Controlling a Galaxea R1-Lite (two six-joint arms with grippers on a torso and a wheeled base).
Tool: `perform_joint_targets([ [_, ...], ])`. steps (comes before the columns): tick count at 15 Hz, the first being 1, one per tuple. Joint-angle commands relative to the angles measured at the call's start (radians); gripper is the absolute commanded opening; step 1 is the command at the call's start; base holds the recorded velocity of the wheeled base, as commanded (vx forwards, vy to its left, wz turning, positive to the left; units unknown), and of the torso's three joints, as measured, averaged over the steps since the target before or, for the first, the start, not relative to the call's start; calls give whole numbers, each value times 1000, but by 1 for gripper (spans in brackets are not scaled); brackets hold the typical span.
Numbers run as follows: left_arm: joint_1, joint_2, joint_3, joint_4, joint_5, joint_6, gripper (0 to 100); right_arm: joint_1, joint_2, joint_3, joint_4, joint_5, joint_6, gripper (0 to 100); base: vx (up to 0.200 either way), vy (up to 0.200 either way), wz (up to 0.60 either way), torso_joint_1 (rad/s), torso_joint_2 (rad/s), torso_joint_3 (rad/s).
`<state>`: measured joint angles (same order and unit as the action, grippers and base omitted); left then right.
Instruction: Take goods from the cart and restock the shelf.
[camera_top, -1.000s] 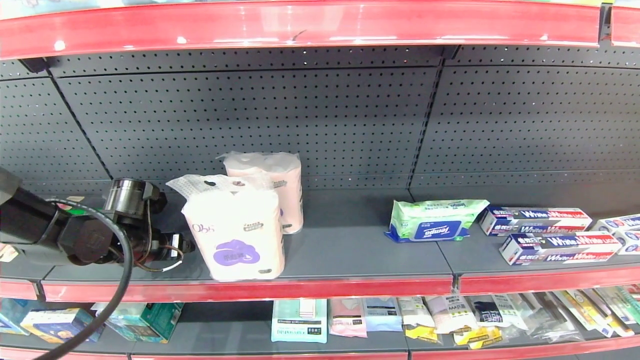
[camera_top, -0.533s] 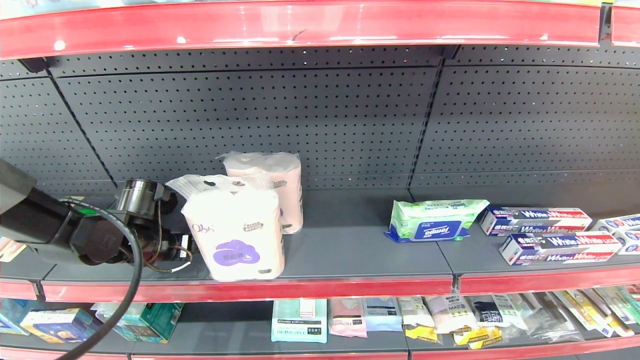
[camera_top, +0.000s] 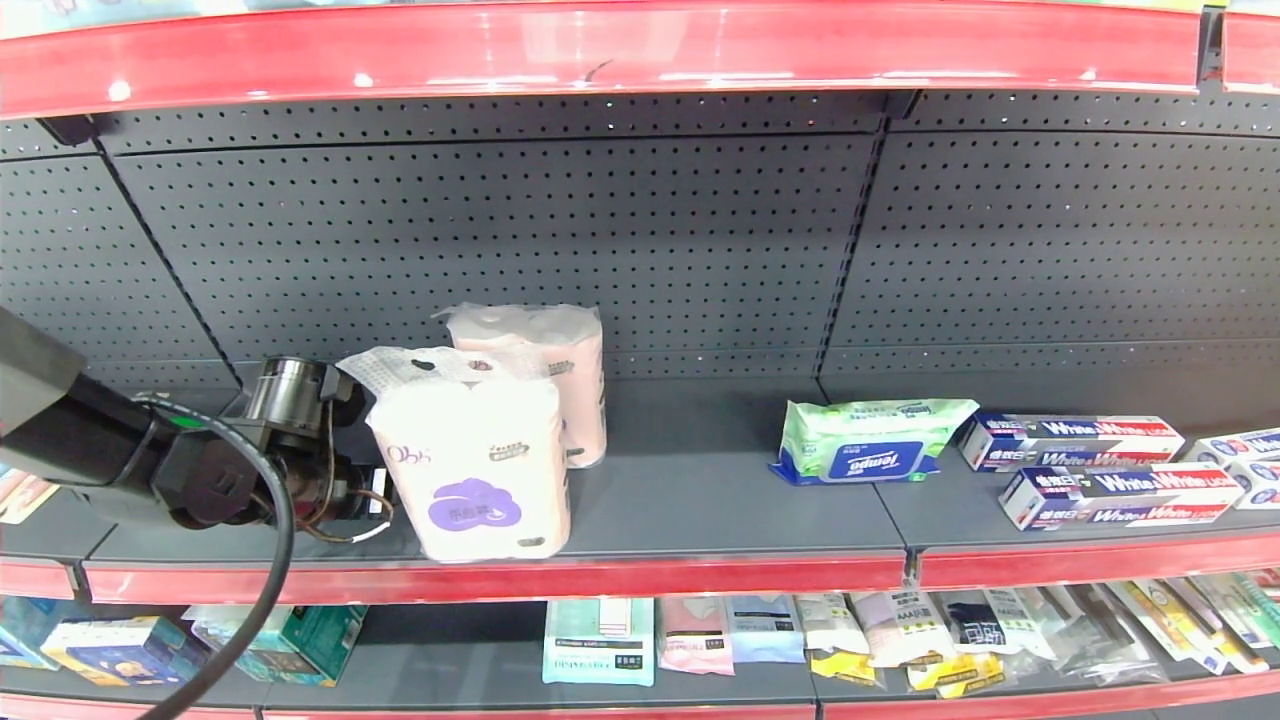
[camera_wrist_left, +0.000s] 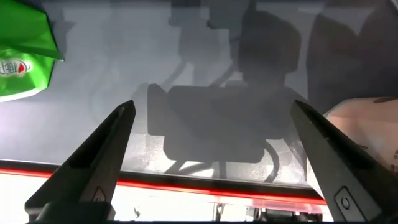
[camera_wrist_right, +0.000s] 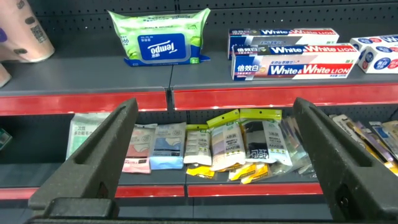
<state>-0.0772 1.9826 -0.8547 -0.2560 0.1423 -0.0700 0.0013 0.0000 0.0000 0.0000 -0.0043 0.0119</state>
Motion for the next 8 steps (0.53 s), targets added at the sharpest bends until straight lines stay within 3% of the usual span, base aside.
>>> perform_joint_targets([
  [1, -10, 5, -6, 0, -1, -1, 100, 0, 2, 0, 0, 0, 0, 100, 0, 0, 0, 0, 0, 0],
  [4, -24, 18, -10, 0, -1, -2, 100, 0, 2, 0, 0, 0, 0, 100, 0, 0, 0, 0, 0, 0],
  [6, -39, 25, -26, 0, 2, -36, 100, 0, 2, 0, 0, 0, 0, 100, 0, 0, 0, 0, 0, 0],
  [8, -42, 27, -35, 1, 3, -40, 100, 0, 2, 0, 0, 0, -1, 100, 0, 0, 0, 0, 0, 0],
])
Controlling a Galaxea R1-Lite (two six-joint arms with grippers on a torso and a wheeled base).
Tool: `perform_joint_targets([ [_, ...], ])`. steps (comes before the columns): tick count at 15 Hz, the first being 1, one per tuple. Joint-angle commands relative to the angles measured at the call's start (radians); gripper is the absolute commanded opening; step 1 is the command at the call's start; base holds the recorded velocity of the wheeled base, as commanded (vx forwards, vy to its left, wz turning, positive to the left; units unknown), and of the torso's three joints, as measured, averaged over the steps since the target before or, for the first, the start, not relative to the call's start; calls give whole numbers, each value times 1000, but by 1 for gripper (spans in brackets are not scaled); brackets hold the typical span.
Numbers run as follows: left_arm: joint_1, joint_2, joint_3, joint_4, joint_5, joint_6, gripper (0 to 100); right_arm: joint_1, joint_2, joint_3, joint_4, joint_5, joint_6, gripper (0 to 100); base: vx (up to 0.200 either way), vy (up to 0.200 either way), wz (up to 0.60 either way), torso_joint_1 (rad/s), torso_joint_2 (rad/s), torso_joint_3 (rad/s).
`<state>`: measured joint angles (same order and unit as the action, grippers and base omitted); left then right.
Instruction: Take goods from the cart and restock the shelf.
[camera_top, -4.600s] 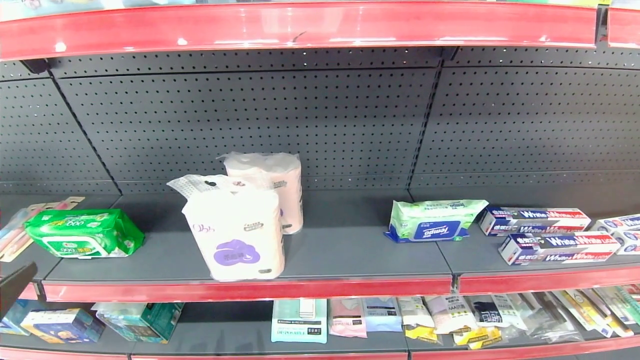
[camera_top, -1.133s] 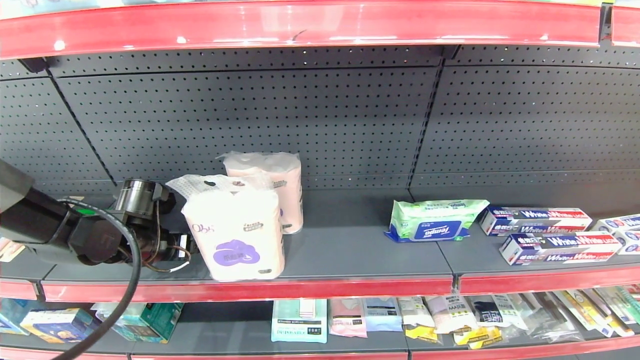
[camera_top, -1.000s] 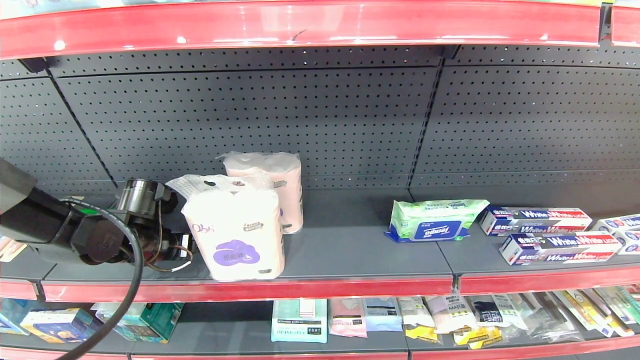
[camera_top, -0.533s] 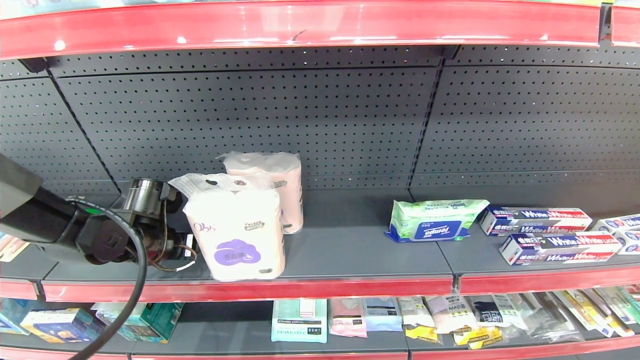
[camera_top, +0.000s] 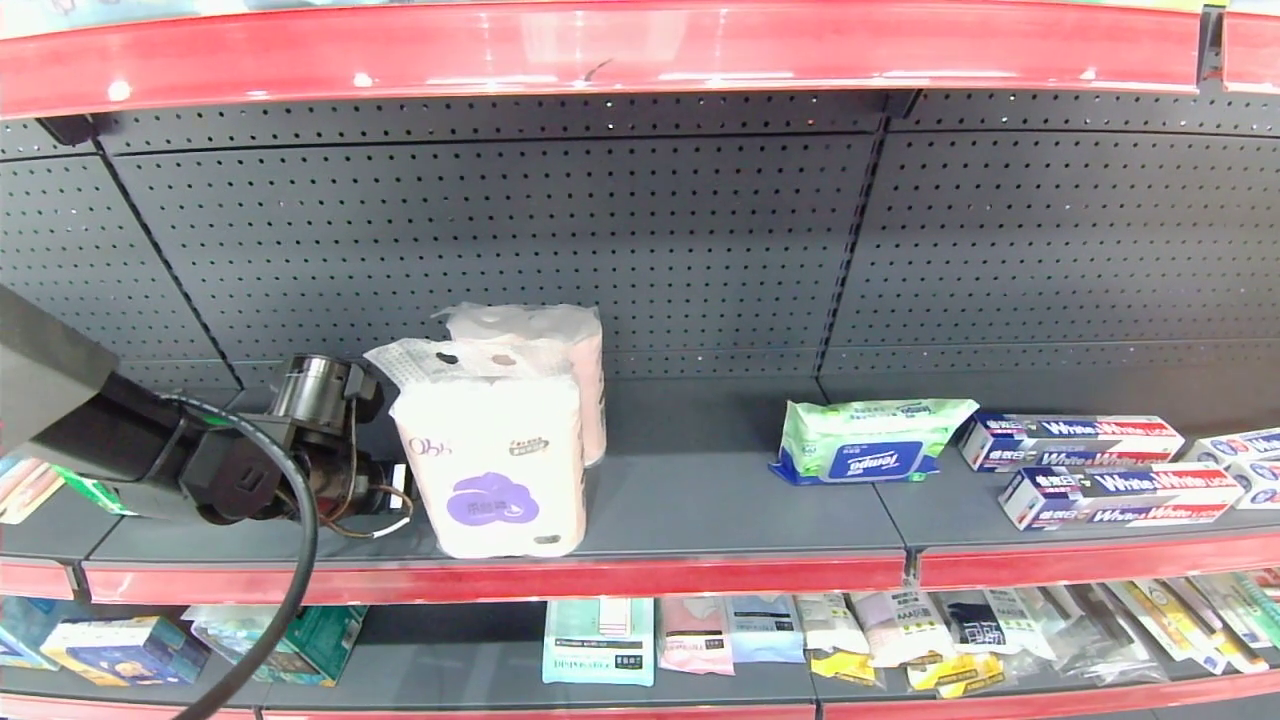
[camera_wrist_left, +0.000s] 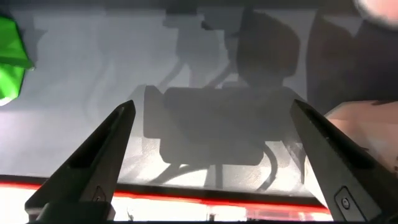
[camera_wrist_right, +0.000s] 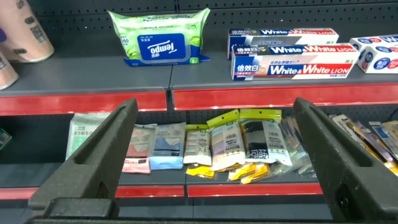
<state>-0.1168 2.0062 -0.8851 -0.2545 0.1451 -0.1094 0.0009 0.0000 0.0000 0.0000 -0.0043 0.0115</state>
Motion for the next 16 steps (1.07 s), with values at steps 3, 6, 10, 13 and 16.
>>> perform_joint_targets([
  [3, -7, 5, 0, 3, 1, -3, 100, 1, 2, 0, 0, 0, 1, 100, 0, 0, 0, 0, 0, 0],
  [6, -7, 3, -2, 3, 1, -3, 100, 1, 2, 0, 0, 0, -1, 100, 0, 0, 0, 0, 0, 0],
  [10, -11, 3, 0, 3, 1, -1, 100, 1, 2, 0, 0, 0, 1, 100, 0, 0, 0, 0, 0, 0],
  [13, -23, 2, -2, 4, 1, -1, 100, -1, 2, 0, 0, 0, 1, 100, 0, 0, 0, 0, 0, 0],
  [16, -23, 2, 2, 6, 1, -1, 100, 1, 2, 0, 0, 0, 1, 100, 0, 0, 0, 0, 0, 0],
])
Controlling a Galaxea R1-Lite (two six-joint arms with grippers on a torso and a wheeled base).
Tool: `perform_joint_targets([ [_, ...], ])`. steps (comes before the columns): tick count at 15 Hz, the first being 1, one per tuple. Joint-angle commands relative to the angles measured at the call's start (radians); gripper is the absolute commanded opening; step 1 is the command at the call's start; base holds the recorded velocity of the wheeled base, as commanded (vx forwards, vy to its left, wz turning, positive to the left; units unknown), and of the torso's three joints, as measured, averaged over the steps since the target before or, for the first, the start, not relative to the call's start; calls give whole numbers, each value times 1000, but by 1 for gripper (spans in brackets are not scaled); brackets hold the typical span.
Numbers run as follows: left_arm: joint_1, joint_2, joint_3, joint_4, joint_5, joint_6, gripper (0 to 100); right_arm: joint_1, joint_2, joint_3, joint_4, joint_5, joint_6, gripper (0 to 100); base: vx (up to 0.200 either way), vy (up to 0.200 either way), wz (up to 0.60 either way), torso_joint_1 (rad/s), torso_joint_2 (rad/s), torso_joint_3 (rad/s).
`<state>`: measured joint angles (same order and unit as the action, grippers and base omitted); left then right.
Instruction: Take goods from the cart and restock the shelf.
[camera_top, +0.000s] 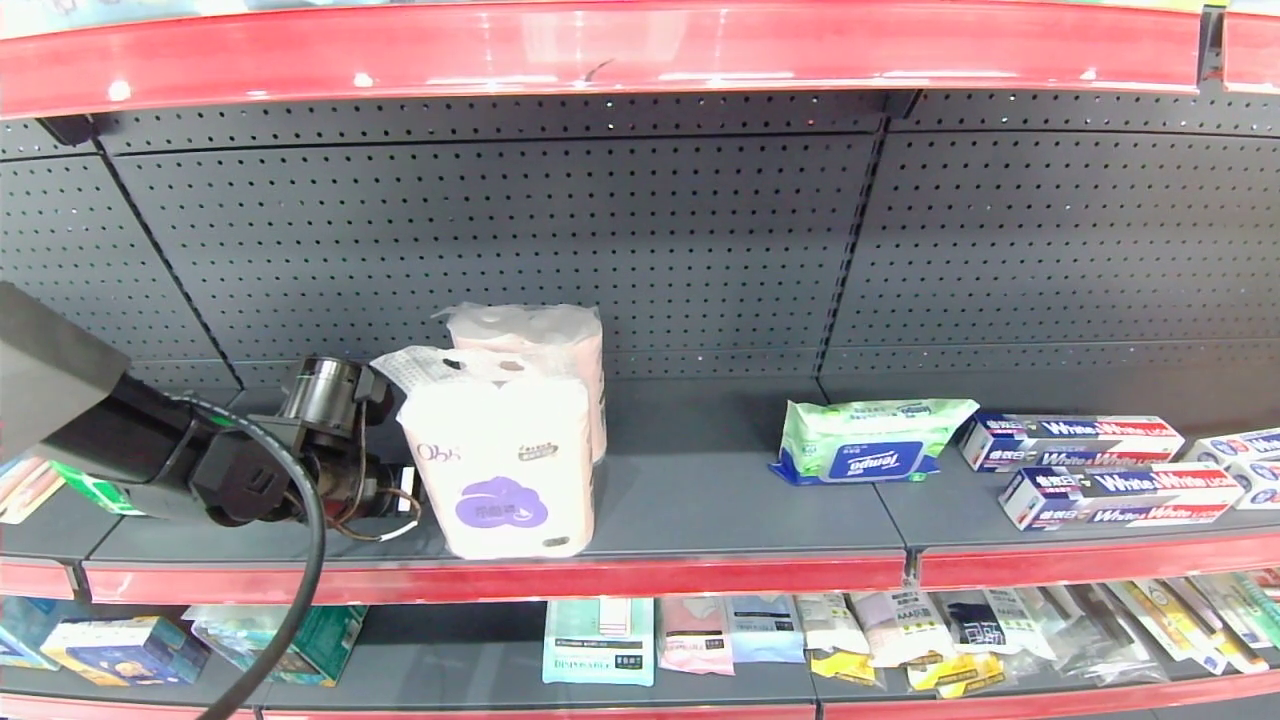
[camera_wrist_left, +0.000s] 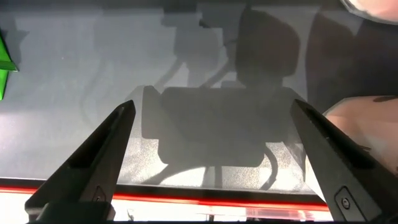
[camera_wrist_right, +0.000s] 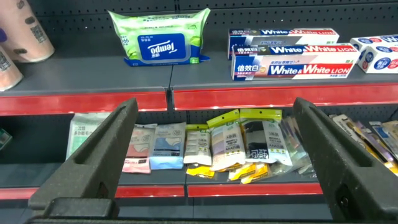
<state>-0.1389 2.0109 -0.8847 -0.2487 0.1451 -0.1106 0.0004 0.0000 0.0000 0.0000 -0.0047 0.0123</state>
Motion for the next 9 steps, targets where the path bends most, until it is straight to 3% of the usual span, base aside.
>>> perform_joint_targets([
  [1, -1, -4, 3, 0, 1, 0, 100, 1, 2, 0, 0, 0, 0, 100, 0, 0, 0, 0, 0, 0],
  [9, 44, -38, 9, 0, 4, 12, 100, 1, 0, 0, 0, 0, -2, 100, 0, 0, 0, 0, 0, 0],
])
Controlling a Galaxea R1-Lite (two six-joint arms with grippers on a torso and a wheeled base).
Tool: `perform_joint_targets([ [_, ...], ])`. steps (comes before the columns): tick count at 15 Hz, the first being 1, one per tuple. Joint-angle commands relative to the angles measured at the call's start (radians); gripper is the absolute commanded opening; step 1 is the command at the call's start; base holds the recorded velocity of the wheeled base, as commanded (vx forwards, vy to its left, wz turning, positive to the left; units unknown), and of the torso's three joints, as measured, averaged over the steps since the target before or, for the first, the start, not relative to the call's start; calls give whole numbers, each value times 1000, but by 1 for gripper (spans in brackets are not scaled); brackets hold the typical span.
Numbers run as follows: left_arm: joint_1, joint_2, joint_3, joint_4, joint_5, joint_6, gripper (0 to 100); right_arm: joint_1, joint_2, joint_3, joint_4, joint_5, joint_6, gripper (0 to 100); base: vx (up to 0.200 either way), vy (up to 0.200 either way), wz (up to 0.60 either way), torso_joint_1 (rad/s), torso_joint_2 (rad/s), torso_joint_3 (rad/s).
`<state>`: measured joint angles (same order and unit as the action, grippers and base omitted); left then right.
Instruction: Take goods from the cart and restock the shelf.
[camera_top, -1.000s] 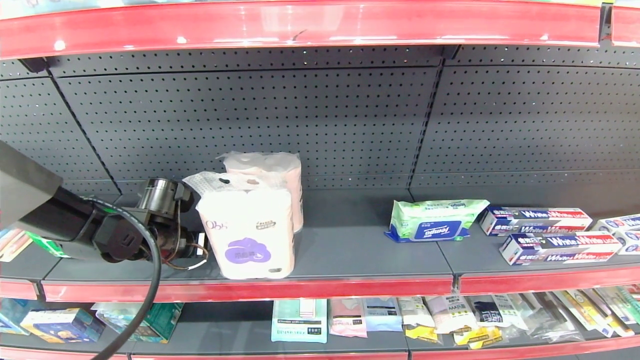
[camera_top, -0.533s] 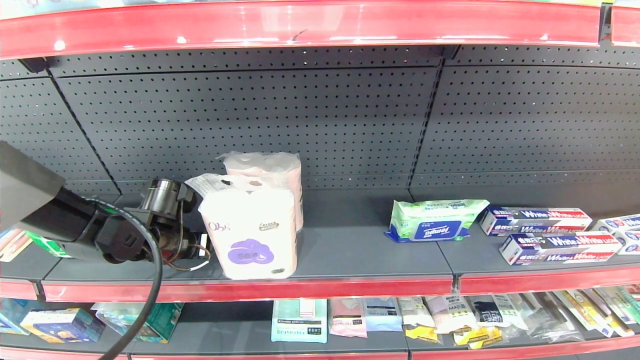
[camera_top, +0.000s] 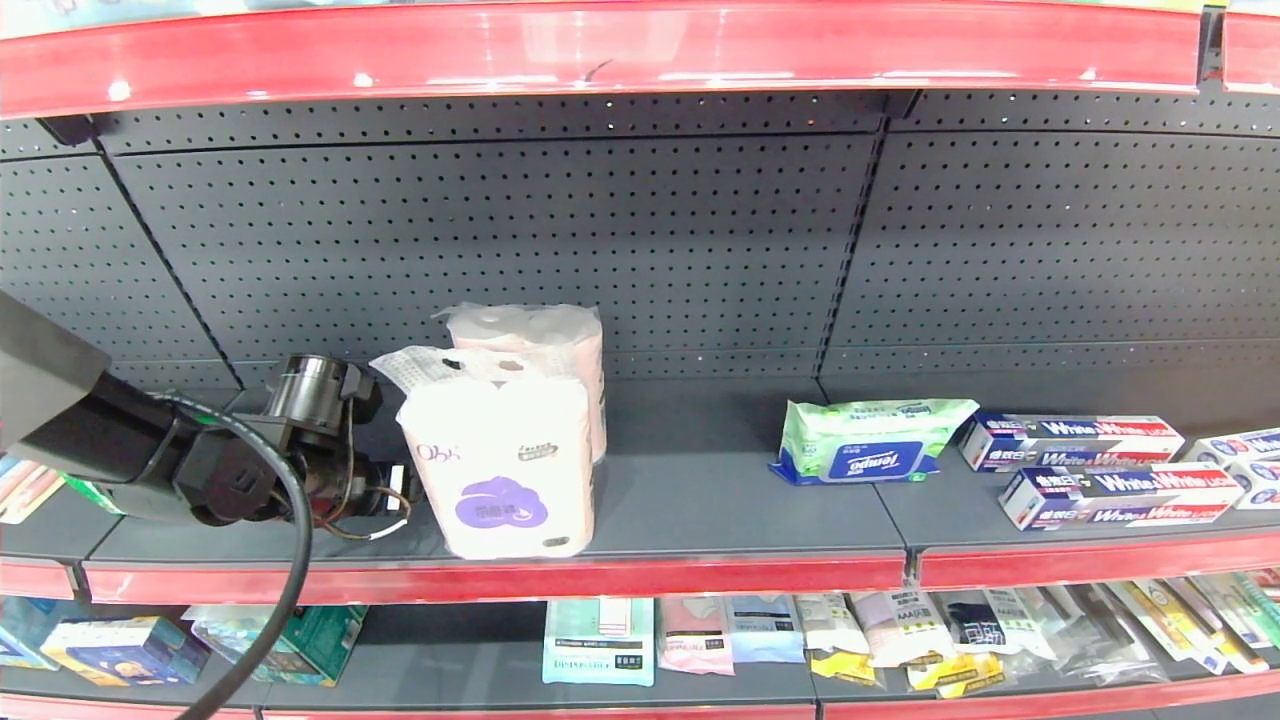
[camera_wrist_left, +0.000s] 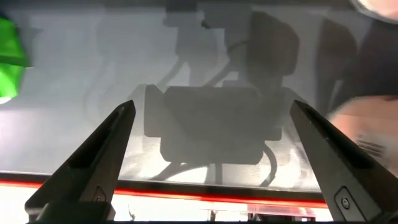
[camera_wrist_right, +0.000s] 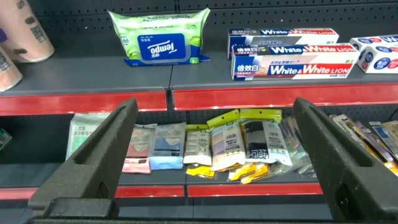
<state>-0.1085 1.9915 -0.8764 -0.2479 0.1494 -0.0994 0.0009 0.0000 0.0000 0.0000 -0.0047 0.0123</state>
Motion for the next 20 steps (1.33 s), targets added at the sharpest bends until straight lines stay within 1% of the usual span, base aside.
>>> perform_joint_targets([
  [1, 32, -36, 4, -1, -1, 13, 100, 1, 2, 0, 0, 0, 0, 100, 0, 0, 0, 0, 0, 0],
  [3, 90, -111, 27, -1, -8, 82, 100, 1, 2, 0, 0, 0, 0, 100, 0, 0, 0, 0, 0, 0],
  [4, 105, -134, 36, -1, -10, 96, 100, 1, 2, 0, 0, 0, 0, 100, 0, 0, 0, 0, 0, 0],
  [5, 151, -238, 73, 2, -13, 125, 100, 1, 2, 0, 0, 0, 0, 100, 0, 0, 0, 0, 0, 0],
  [7, 193, -385, 132, 12, -22, 130, 100, 1, 2, 0, 0, 0, 0, 100, 0, 0, 0, 0, 0, 0],
  [8, 224, -527, 208, 15, -33, 130, 100, 1, 2, 0, 0, 0, 0, 100, 0, 0, 0, 0, 0, 0],
  [9, 234, -586, 241, 15, -34, 130, 100, 1, 2, 0, 0, 0, 0, 100, 0, 0, 0, 0, 0, 0],
  [10, 259, -740, 316, 33, -51, 130, 100, 1, 2, 0, 0, 0, 0, 100, 0, 0, 0, 0, 0, 0],
  [11, 265, -893, 379, 93, -82, 132, 100, 1, 2, 0, 0, 0, 0, 100, 0, 0, 0, 0, 0, 0],
  [13, 262, -1077, 430, 194, -109, 132, 100, 1, 2, 0, 0, 0, 0, 100, 0, 0, 0, 0, 0, 0],
  [14, 257, -1128, 448, 219, -122, 132, 100, 1, 2, 0, 0, 0, 0, 100, 0, 0, 0, 0, 0, 0],
  [15, 251, -1220, 504, 233, -157, 132, 100, 1, 2, 0, 0, 0, 0, 100, 0, 0, 0, 0, 0, 0],
  [17, 250, -1424, 645, 231, -183, 127, 100, 1, 2, 0, 0, 0, 0, 100, 0, 0, 0, 0, 0, 0],
  [18, 250, -1510, 689, 234, -215, 122, 100, 1, 2, 0, 0, 0, -2, 100, 0, 0, 0, 0, 0, 0],
  [19, 250, -1554, 708, 237, -238, 122, 100, 1, 2, 0, 0, 0, 0, 100, 0, 0, 0, 0, 0, 0],
  [20, 244, -1682, 769, 237, -332, 122, 100, 1, 2, 0, 0, 0, 0, 100, 0, 0, 0, 0, 0, 0],
])
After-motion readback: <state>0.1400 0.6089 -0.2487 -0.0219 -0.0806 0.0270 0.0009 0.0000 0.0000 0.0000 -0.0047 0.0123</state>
